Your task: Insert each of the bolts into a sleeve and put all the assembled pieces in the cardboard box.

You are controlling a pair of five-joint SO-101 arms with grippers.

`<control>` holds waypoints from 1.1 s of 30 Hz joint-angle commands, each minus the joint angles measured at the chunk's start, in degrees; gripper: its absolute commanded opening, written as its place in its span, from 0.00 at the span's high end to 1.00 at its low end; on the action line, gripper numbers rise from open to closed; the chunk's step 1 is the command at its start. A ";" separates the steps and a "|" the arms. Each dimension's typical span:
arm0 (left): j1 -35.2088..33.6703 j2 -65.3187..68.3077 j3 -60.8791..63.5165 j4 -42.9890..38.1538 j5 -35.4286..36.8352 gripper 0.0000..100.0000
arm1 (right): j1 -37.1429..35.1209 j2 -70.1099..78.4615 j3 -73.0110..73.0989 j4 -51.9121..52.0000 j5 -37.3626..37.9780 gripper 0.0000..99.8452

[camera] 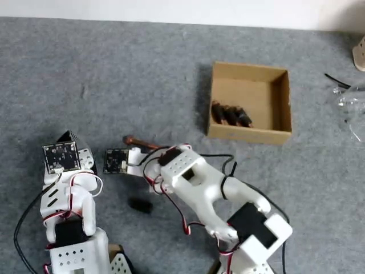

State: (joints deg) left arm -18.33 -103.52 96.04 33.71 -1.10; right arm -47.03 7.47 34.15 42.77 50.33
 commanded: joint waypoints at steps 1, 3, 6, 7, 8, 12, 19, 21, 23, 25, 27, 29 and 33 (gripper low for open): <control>-0.48 -0.75 1.10 -1.41 0.35 0.98 | 3.47 0.22 -2.68 4.62 -2.81 1.00; -0.48 -0.75 1.10 -1.41 0.35 0.98 | 4.88 0.22 -4.18 4.79 -5.54 1.00; -0.48 -0.75 1.10 -1.41 0.35 0.98 | 5.93 0.22 -5.32 4.53 -9.58 1.00; -0.48 -0.75 1.10 -1.41 0.35 0.98 | 5.85 0.22 -5.32 4.53 -11.08 1.00; -0.48 -0.75 1.10 -1.41 0.35 0.98 | 5.58 0.22 -5.32 4.53 -12.57 1.00; -0.40 -0.75 1.10 -1.41 0.35 0.98 | 2.77 0.31 -6.99 3.47 -23.21 1.00; -0.40 -0.75 1.10 -1.41 0.35 0.98 | 0.75 0.75 -7.96 -7.52 -39.12 0.99; -0.40 -0.75 1.10 -1.41 0.35 0.98 | 1.10 0.75 -8.13 -8.31 -41.41 0.99; -0.40 -0.75 1.10 -1.41 0.35 0.98 | 2.07 0.31 -8.04 -7.87 -43.16 0.99; -0.40 -0.75 1.10 -1.41 0.35 0.98 | 2.77 0.31 -8.57 -3.21 -43.60 0.95; -0.40 -0.75 1.10 -1.41 0.35 0.98 | 2.68 0.31 -11.03 1.27 -43.78 0.86; -0.48 -0.75 1.10 -1.41 0.35 0.98 | 2.07 0.31 -13.41 5.49 -43.60 0.79; -0.92 -0.75 1.10 -1.41 0.44 0.98 | -0.31 0.13 -16.22 10.15 -42.29 0.78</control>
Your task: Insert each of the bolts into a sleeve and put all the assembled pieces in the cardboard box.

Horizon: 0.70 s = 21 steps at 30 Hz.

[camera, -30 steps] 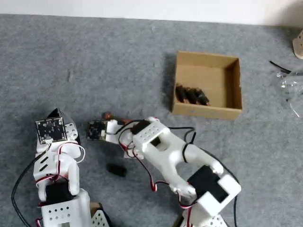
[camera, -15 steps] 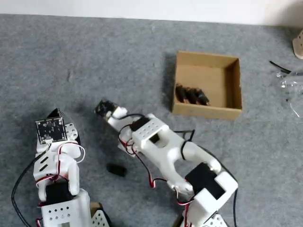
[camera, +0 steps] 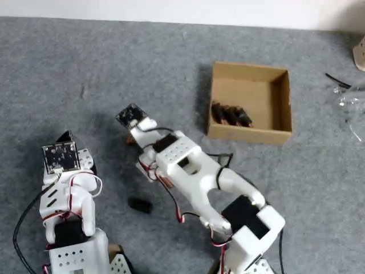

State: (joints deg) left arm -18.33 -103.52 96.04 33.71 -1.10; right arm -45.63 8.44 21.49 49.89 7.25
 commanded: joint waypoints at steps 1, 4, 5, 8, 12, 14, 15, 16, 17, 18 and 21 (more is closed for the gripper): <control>-1.80 -0.75 1.10 -1.41 0.62 0.98 | -2.68 -0.84 -3.74 3.38 1.93 0.78; -3.12 -0.75 0.92 -1.41 1.32 0.98 | -5.67 -0.84 -3.65 3.38 3.43 0.78; -3.30 -0.75 0.92 -1.41 1.85 0.98 | -6.64 -0.84 -3.65 3.38 3.69 0.78; -4.00 -0.75 0.84 -1.41 2.11 0.98 | -8.92 -0.84 -3.65 3.47 3.69 0.78; -4.62 -0.75 0.66 -1.49 2.20 0.98 | -10.86 -0.84 -3.82 5.41 3.69 0.78; -4.62 -0.75 0.66 -1.49 2.20 0.98 | -12.00 -0.84 -4.00 7.78 3.60 0.78; -4.62 -0.75 0.66 -1.49 2.20 0.98 | -12.62 -0.84 -4.00 8.75 3.43 0.78; -4.62 -0.75 0.66 -1.49 2.20 0.98 | -13.23 -0.84 -4.00 9.45 3.34 0.78; -4.62 -0.75 0.66 -1.49 2.20 0.98 | -13.85 -0.84 -4.00 9.89 3.34 0.78; -4.62 -0.75 0.66 -1.49 2.20 0.98 | -14.46 -0.84 -3.91 9.98 3.34 0.78; -4.62 -0.75 0.75 -1.49 2.20 0.98 | -15.96 -0.84 -3.65 9.98 3.25 0.78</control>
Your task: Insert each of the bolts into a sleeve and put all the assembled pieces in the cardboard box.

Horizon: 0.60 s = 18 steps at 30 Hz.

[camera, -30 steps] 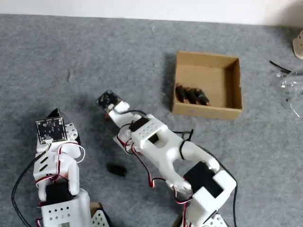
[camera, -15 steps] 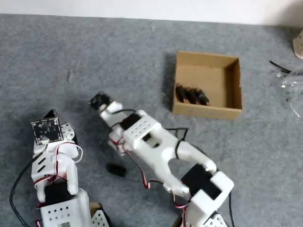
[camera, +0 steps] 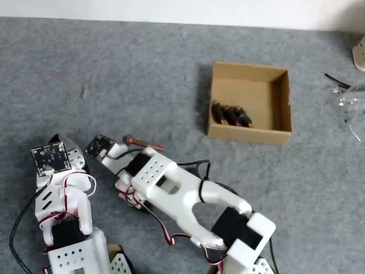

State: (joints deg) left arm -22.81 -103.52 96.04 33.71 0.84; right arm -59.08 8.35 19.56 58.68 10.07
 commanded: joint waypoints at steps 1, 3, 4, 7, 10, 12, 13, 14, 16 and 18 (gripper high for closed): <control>-0.13 -0.75 0.75 -1.49 0.26 0.98 | -2.86 -0.75 -1.71 1.19 0.44 0.78; -0.13 -0.75 0.75 -1.49 0.26 0.98 | -3.21 -1.01 -1.71 1.19 0.70 0.78; -0.04 -0.75 0.84 -1.49 0.26 0.98 | -3.21 -2.15 -1.71 1.19 0.79 0.78; 0.04 -0.75 0.92 -1.67 0.18 0.98 | -3.12 -8.48 1.01 1.19 0.70 0.78; 0.04 -0.40 1.10 -2.81 0.18 0.98 | -3.21 -18.95 7.69 0.13 0.79 0.78; 0.04 -0.40 1.10 -2.81 0.18 0.98 | -4.26 -25.45 13.58 -2.42 0.88 0.78; 0.04 -0.40 1.10 -2.81 0.18 0.98 | -4.79 -28.44 16.84 -4.18 0.88 0.78; 0.04 -0.40 1.10 -2.81 0.18 0.98 | -5.49 -30.99 19.91 -6.37 0.97 0.78; 0.04 -0.40 1.10 -2.81 0.18 0.98 | -6.37 -34.15 25.54 -9.63 0.97 0.78; 0.04 -0.40 1.10 -2.81 0.18 0.98 | -6.73 -34.59 29.23 -10.95 1.14 0.78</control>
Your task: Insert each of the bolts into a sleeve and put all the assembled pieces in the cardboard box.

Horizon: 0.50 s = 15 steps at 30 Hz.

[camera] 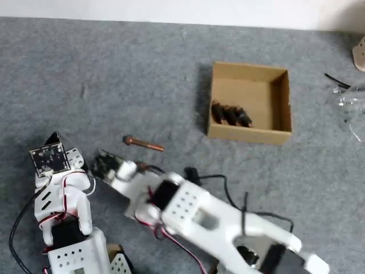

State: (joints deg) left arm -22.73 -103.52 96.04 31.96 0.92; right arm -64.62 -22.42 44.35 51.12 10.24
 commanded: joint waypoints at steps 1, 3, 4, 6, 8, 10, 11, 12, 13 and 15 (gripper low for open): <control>-0.04 -0.40 1.10 -1.05 0.09 0.98 | -1.45 -3.30 4.18 -3.47 2.02 0.78; -0.04 -0.40 1.10 -1.05 0.09 0.98 | -1.71 -1.45 3.47 -3.30 2.73 0.78; -0.04 -0.40 1.10 -1.05 0.09 0.98 | -1.71 -0.22 3.30 -3.38 2.73 0.78; -0.04 -0.31 1.10 -1.05 0.09 0.98 | -1.71 2.59 1.98 -3.38 2.73 0.78; -0.04 -0.31 1.10 -1.05 0.09 0.98 | -1.71 6.02 0.40 -3.38 2.73 0.78; -0.04 -0.31 1.10 -1.05 0.00 0.98 | -1.63 9.89 -1.19 -3.38 2.99 0.78; -0.04 -0.31 1.10 -1.05 0.00 0.98 | -1.54 11.65 -2.07 -3.38 2.99 0.78; -0.04 -0.31 1.10 -1.05 0.00 0.98 | -1.54 13.32 -2.95 -3.38 2.99 0.78; -0.04 -0.31 1.10 -1.05 0.00 0.98 | -1.45 14.73 -3.74 -3.47 3.08 0.78; -0.04 -0.31 1.10 -1.05 0.00 0.98 | -1.45 17.36 -5.49 -3.56 3.08 0.78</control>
State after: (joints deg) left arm -22.81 -103.52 96.04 31.96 0.84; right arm -65.67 -7.47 42.77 48.92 12.53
